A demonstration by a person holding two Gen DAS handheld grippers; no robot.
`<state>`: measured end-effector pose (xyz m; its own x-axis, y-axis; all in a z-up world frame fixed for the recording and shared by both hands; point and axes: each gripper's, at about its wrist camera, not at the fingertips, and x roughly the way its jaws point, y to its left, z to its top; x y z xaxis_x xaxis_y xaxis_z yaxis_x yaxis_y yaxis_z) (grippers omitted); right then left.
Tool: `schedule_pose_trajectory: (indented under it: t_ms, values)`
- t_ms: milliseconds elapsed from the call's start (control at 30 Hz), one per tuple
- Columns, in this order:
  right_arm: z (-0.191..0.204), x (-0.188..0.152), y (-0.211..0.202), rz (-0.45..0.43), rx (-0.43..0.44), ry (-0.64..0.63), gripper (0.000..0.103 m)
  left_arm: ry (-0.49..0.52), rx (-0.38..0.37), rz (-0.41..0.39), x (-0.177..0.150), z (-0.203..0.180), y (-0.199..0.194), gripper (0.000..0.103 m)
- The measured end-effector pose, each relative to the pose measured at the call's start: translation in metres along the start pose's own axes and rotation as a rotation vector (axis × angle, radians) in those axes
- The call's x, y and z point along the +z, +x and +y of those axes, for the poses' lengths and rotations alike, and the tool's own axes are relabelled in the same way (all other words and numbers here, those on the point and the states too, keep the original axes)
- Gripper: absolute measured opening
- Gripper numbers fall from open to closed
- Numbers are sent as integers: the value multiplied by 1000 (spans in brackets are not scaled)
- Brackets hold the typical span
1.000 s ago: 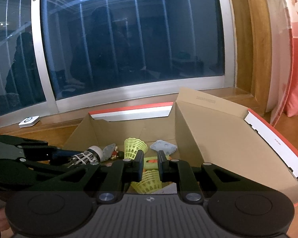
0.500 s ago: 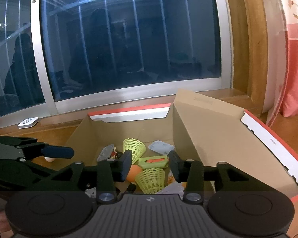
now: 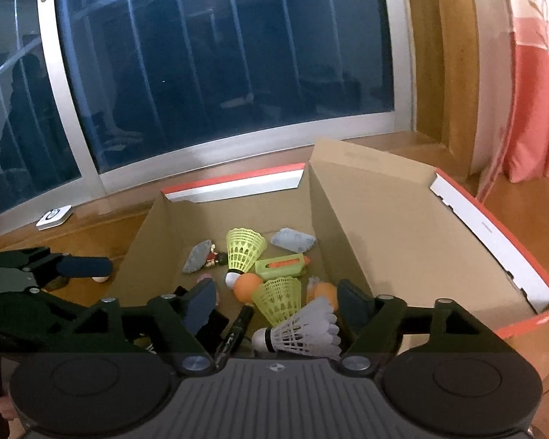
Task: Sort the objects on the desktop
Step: 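Lower into the box and open the right tool releasing the marker while the left releases the shuttlecock, then withdraw both open tools up from the cardboard box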
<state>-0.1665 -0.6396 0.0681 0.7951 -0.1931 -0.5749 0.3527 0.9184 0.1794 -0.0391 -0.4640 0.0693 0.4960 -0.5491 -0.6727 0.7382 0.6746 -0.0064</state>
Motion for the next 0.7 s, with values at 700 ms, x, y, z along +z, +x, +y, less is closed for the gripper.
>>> schedule_pose_trajectory:
  t_ms: [700]
  values:
    - [32, -24, -15, 238, -22, 9, 87, -32, -27, 31, -14, 14, -25, 103]
